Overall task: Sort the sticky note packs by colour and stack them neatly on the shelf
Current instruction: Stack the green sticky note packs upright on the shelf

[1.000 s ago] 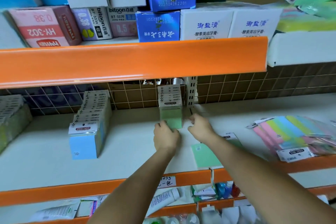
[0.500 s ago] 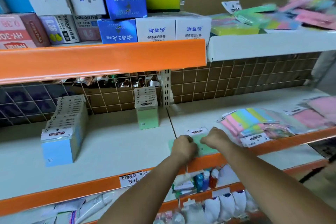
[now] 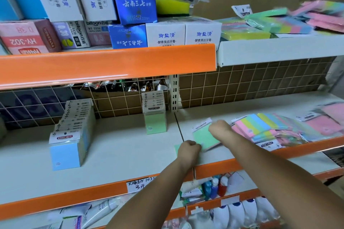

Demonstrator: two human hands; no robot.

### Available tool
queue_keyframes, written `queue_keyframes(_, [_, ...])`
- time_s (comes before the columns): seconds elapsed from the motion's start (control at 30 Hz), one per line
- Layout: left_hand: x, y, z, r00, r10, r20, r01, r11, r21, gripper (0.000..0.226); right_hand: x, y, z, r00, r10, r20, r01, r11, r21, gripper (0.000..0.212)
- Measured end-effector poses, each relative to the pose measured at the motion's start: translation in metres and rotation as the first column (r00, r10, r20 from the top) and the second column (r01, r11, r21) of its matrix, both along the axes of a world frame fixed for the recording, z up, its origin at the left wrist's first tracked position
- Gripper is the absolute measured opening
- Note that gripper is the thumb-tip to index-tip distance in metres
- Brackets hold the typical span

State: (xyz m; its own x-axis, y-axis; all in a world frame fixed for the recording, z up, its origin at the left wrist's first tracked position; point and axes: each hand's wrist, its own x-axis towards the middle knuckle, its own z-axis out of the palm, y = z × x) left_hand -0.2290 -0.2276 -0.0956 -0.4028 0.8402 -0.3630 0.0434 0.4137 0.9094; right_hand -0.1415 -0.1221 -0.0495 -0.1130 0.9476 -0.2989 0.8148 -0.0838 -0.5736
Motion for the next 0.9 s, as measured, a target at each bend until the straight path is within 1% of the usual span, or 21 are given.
queue_keyframes(0.07, [-0.009,0.001,0.002,0.998,0.056,0.022,-0.056,0.998,0.003,0.033,-0.010,0.001,0.000,0.998,0.003,-0.056,-0.005,0.999,-0.033,0.016])
queue_keyframes(0.1, [-0.015,0.001,0.003,0.996,0.078,0.032,-0.078,0.997,-0.001,0.034,-0.016,-0.001,0.000,0.997,-0.001,-0.080,-0.003,0.999,-0.044,0.014])
queue_keyframes(0.13, [-0.022,0.001,0.004,0.994,0.100,0.043,-0.100,0.995,0.001,0.031,-0.021,-0.004,-0.001,0.995,-0.007,-0.104,0.000,0.998,-0.062,0.009])
queue_keyframes(0.17, [-0.030,0.000,0.004,0.990,0.125,0.067,-0.125,0.992,0.003,0.025,-0.026,-0.006,-0.002,0.990,-0.009,-0.139,-0.003,0.997,-0.082,0.009])
queue_keyframes(0.23, [-0.047,-0.001,0.004,0.979,0.173,0.111,-0.173,0.985,-0.009,0.020,-0.038,-0.010,-0.003,0.984,0.021,-0.175,-0.044,0.991,-0.128,0.022])
queue_keyframes(0.27, [-0.054,-0.002,0.005,0.977,0.189,0.104,-0.189,0.982,-0.010,0.018,-0.044,-0.013,-0.004,0.983,0.055,-0.177,-0.078,0.989,-0.127,0.024])
queue_keyframes(0.37, [-0.073,-0.006,0.007,0.973,0.232,0.016,-0.232,0.973,0.001,0.016,-0.061,-0.020,-0.004,0.971,0.165,-0.173,-0.175,0.984,-0.044,0.018])
queue_keyframes(0.47, [-0.089,-0.011,0.007,0.952,0.270,-0.144,-0.266,0.963,0.045,0.022,-0.075,-0.029,-0.009,0.959,0.258,-0.116,-0.251,0.965,0.068,0.017])
queue_keyframes(0.57, [-0.104,-0.015,0.004,0.908,0.294,-0.299,-0.279,0.956,0.092,0.023,-0.092,-0.036,-0.015,0.942,0.321,-0.100,-0.306,0.942,0.137,0.019])
queue_keyframes(0.63, [-0.114,-0.016,0.003,0.871,0.320,-0.374,-0.303,0.947,0.104,0.025,-0.104,-0.039,-0.018,0.931,0.353,-0.093,-0.334,0.927,0.168,0.021])
queue_keyframes(0.7, [-0.124,-0.015,0.003,0.843,0.335,-0.422,-0.321,0.941,0.106,0.026,-0.115,-0.041,-0.021,0.922,0.382,-0.067,-0.364,0.913,0.186,0.026])
queue_keyframes(0.8, [-0.140,-0.012,0.003,0.821,0.327,-0.468,-0.314,0.943,0.107,0.026,-0.130,-0.042,-0.026,0.912,0.409,-0.034,-0.396,0.898,0.193,0.041])
queue_keyframes(0.9, [-0.152,-0.009,0.001,0.805,0.281,-0.522,-0.283,0.956,0.077,0.025,-0.139,-0.043,-0.030,0.919,0.393,-0.018,-0.382,0.903,0.196,0.044])
